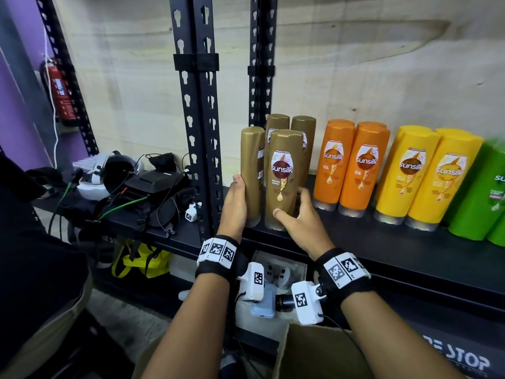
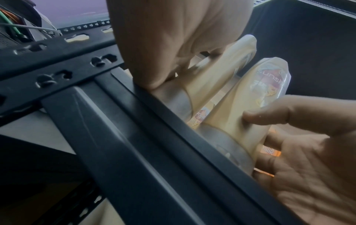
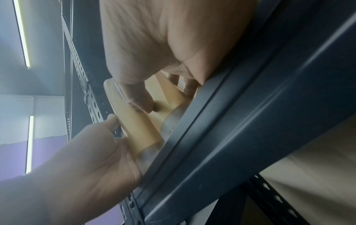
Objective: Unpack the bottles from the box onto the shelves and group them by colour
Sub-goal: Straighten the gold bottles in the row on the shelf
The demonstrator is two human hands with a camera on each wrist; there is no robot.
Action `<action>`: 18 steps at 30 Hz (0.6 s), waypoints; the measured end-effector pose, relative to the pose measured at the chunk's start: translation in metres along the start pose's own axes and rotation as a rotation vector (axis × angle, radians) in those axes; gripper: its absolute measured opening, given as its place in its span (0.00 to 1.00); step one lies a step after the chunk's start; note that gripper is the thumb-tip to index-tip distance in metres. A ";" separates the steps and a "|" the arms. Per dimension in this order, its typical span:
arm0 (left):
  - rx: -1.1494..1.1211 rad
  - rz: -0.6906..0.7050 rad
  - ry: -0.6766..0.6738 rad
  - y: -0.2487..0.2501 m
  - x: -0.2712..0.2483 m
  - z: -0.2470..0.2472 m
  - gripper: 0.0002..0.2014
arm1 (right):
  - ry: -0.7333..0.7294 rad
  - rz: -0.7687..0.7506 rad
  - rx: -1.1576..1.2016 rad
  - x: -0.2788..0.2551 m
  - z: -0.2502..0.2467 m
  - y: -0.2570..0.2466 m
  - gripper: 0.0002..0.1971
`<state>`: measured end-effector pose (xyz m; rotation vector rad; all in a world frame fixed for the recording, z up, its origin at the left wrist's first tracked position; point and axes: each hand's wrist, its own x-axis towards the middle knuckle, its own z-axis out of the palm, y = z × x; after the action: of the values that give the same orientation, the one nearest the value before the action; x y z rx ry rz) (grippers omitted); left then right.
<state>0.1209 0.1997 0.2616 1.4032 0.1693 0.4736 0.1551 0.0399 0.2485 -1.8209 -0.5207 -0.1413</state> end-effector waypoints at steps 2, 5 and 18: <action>0.020 0.057 0.030 -0.002 -0.001 0.001 0.43 | 0.002 -0.001 0.018 -0.001 0.000 0.000 0.28; 0.059 0.129 0.084 -0.003 -0.002 0.003 0.39 | -0.001 -0.003 0.027 -0.001 0.000 0.000 0.28; 0.094 0.202 0.054 -0.006 0.000 0.003 0.29 | 0.012 -0.026 0.016 -0.002 0.000 0.001 0.27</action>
<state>0.1231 0.1963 0.2558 1.5075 0.0947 0.6783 0.1532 0.0394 0.2468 -1.7972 -0.5356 -0.1652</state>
